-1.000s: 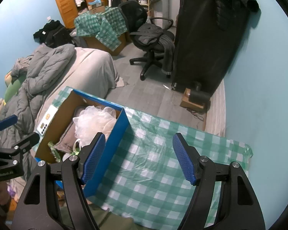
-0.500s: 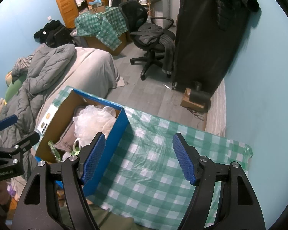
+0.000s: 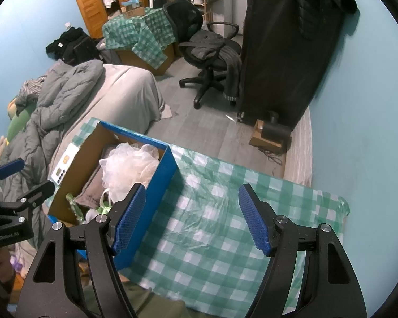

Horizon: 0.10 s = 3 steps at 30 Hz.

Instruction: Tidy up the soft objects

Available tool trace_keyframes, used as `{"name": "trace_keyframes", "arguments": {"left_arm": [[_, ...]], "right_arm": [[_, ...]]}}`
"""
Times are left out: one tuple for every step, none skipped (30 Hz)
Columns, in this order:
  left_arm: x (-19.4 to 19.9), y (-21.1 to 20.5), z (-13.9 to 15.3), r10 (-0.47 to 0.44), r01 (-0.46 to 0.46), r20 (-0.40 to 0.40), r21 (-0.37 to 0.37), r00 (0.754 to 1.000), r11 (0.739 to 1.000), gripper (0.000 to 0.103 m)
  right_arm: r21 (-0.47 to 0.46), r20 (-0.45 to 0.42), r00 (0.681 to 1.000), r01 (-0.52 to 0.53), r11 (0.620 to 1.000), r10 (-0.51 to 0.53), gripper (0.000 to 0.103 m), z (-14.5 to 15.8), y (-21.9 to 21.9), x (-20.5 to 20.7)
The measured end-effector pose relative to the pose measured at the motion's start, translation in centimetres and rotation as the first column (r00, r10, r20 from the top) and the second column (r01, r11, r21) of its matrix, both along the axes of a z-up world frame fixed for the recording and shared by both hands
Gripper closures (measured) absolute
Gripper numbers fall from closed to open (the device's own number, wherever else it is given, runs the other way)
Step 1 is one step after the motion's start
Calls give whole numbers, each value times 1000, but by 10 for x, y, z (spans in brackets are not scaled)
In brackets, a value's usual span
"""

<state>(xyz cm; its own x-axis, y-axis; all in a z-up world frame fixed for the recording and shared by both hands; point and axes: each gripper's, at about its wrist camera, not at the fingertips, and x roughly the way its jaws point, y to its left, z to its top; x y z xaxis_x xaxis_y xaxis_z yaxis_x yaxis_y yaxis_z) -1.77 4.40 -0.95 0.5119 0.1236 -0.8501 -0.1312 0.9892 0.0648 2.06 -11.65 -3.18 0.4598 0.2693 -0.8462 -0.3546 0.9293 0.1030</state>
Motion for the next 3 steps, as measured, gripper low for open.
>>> {"name": "trace_keyframes", "arguments": {"left_arm": [[1, 0, 0, 0, 0, -1, 1, 1000, 1000, 8], [0, -1, -1, 1, -1, -2, 1, 1000, 1000, 8], [-2, 0, -1, 1, -1, -3, 0, 1000, 1000, 8]], "right_arm": [[-1, 1, 1000, -1, 1000, 1, 31, 0, 1, 0], [-1, 1, 1000, -1, 1000, 1, 31, 0, 0, 0], [1, 1, 1000, -1, 1000, 1, 31, 0, 0, 0]]}}
